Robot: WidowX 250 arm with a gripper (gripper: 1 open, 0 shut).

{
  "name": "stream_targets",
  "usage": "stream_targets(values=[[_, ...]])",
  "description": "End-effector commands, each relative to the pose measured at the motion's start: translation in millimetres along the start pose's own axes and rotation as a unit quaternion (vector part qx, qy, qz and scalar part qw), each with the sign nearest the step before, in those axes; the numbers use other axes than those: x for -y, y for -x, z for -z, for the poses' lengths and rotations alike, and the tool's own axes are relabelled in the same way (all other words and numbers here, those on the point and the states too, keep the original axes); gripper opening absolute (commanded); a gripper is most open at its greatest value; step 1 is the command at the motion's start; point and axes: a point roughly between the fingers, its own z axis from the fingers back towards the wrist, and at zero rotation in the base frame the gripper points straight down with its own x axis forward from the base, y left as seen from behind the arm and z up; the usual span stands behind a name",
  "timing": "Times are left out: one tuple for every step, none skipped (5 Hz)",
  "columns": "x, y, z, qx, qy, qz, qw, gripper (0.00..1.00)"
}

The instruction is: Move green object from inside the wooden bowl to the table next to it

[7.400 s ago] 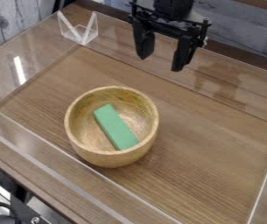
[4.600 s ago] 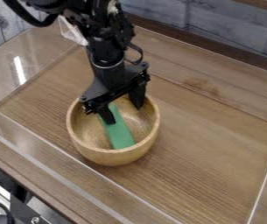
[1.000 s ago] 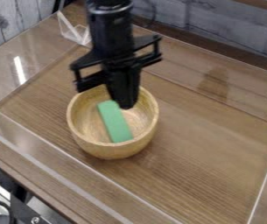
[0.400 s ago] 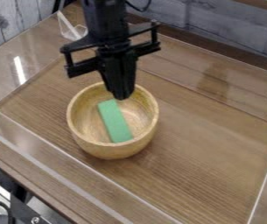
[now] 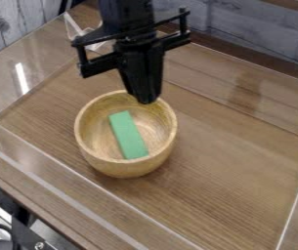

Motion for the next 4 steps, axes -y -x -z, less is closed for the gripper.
stream_targets(values=[[-8, 3.7, 17.8, 0.01, 0.01, -0.025, 0.9996, 0.0], [8, 12.4, 32.6, -0.002, 0.014, -0.017, 0.9998, 0.0], [27, 26.0, 41.3, -0.007, 0.013, 0.005, 0.9999, 0.0], [26, 17.7, 53.2, -0.001, 0.018, -0.028, 0.9994, 1.0]])
